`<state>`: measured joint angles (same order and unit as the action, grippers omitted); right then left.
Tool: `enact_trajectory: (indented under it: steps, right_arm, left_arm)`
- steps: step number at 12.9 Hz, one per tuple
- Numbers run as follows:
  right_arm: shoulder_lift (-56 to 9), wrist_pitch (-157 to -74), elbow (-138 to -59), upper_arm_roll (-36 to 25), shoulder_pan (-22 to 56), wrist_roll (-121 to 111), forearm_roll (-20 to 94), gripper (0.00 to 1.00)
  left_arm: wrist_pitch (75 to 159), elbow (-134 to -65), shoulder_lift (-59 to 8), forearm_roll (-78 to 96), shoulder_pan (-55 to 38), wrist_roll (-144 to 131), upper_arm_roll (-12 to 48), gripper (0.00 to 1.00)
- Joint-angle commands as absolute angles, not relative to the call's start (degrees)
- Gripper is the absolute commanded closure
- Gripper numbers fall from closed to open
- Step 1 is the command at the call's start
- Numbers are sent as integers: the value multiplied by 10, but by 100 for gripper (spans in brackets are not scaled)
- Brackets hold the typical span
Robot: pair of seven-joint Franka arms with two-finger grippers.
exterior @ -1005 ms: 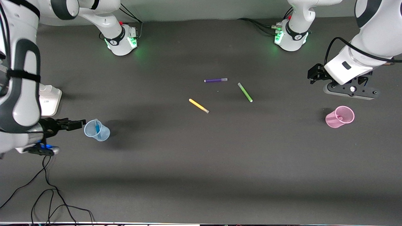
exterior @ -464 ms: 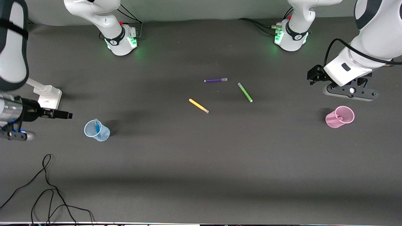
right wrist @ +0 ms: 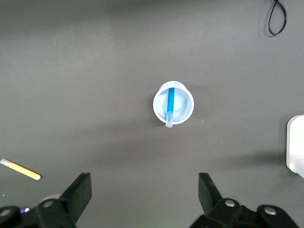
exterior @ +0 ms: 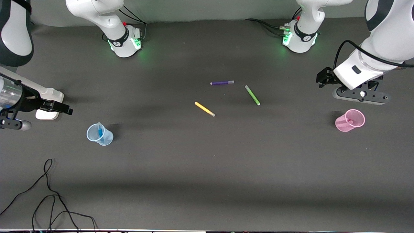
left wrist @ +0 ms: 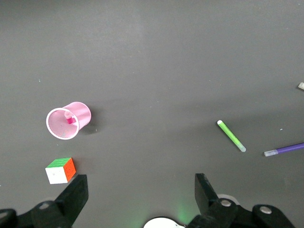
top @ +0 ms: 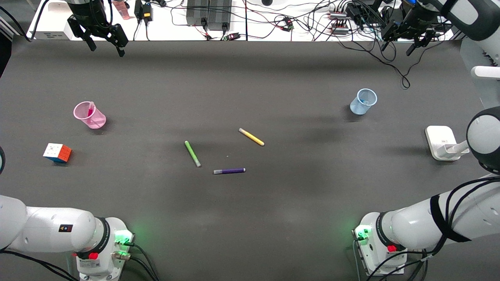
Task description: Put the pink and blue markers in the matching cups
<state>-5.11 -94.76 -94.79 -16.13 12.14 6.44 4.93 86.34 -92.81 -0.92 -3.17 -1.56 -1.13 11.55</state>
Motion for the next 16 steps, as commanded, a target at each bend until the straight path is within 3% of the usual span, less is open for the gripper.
enact_trajectory:
  steps: [1, 4, 16]
  right_arm:
    - [-38, -952, -941, -112, 74, 73, 26, 0]
    - [-26, -949, -938, -4, -31, 72, 25, 0]
    - [-11, -930, -934, -46, -4, 36, 13, 0]
  left_arm:
    - [855, -909, -20, -39, -15, -14, 113, 0]
    - [857, -908, -20, -39, -15, -15, 113, 0]
    - [854, -900, -25, -36, -17, -15, 113, 0]
